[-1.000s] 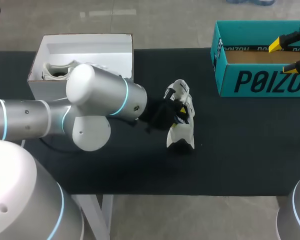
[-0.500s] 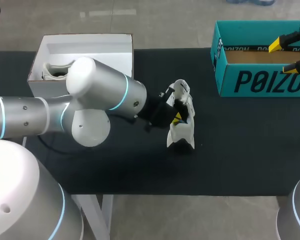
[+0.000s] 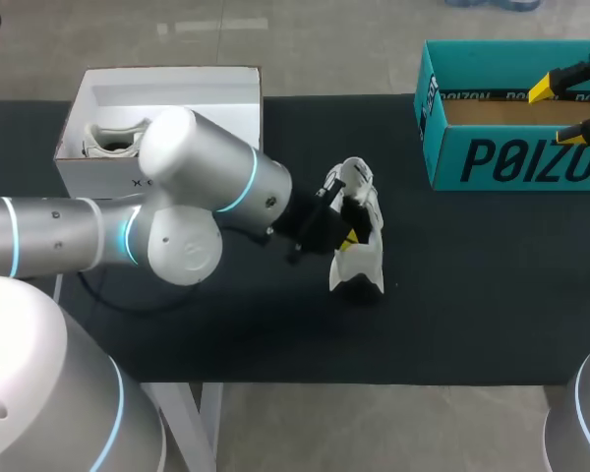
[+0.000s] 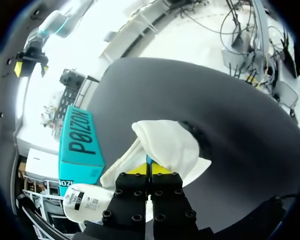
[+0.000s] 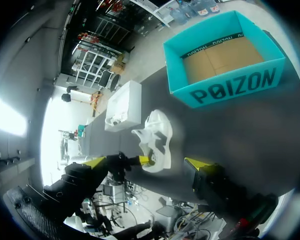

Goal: Take the shoe out of the shoebox, open the shoe tongue, remove and reinsert the insole, then place the shoe into the shoebox

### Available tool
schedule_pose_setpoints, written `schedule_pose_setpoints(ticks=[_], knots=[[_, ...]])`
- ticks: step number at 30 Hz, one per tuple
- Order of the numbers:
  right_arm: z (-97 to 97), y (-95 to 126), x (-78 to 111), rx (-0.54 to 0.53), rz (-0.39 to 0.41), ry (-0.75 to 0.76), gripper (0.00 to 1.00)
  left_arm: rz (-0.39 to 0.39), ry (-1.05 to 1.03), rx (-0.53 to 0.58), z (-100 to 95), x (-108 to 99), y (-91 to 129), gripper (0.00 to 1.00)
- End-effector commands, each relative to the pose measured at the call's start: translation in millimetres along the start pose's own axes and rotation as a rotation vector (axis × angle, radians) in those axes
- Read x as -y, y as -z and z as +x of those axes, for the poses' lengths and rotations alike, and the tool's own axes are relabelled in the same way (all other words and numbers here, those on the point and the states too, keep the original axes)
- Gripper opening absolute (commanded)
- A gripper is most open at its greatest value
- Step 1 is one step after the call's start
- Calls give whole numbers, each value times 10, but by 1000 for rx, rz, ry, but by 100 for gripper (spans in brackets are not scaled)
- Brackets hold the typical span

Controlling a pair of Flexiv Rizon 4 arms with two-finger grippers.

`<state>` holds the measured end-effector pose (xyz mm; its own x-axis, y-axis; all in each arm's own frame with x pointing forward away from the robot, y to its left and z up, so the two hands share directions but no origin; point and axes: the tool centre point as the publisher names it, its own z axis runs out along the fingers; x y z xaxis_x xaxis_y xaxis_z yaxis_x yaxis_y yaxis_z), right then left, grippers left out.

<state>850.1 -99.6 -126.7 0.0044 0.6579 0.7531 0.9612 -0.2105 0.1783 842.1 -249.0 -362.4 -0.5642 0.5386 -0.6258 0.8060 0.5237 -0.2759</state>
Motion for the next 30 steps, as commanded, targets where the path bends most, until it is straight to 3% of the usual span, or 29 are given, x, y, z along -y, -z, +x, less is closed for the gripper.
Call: schedule_pose_setpoints(ticks=[1, 5, 6, 7, 9, 11, 12, 13, 15, 17, 20, 30], knots=[[2, 0, 7, 3, -1, -2, 100, 0, -2, 8, -19, 18, -25, 0], [2, 0, 7, 3, -1, -2, 100, 2, -6, 48, -98, 43, 116, 0], [2, 0, 7, 3, -1, -2, 100, 2, -5, 55, -114, 45, 144, 9], [2, 0, 7, 3, -1, -2, 100, 4, -3, 62, -140, 47, 190, 36], [2, 0, 7, 3, -1, -2, 100, 4, -3, 62, -140, 47, 190, 36], [2, 0, 7, 3, -1, -2, 100, -6, -11, 57, -229, 46, 340, 42], [2, 0, 7, 3, -1, -2, 100, -12, -13, 36, -245, 28, 364, 49], [2, 0, 7, 3, -1, -2, 100, -24, -20, 16, -273, 3, 394, 69], [2, 0, 7, 3, -1, -2, 100, -26, -9, -48, -335, -41, 437, 72], [2, 0, 7, 3, -1, -2, 100, -41, -23, -112, -376, -87, 446, 65], [2, 0, 7, 3, -1, -2, 100, -66, -45, -213, -467, -136, 439, 0], [2, 0, 7, 3, -1, -2, 100, -38, -224, -571, -731, -56, 554, 0]])
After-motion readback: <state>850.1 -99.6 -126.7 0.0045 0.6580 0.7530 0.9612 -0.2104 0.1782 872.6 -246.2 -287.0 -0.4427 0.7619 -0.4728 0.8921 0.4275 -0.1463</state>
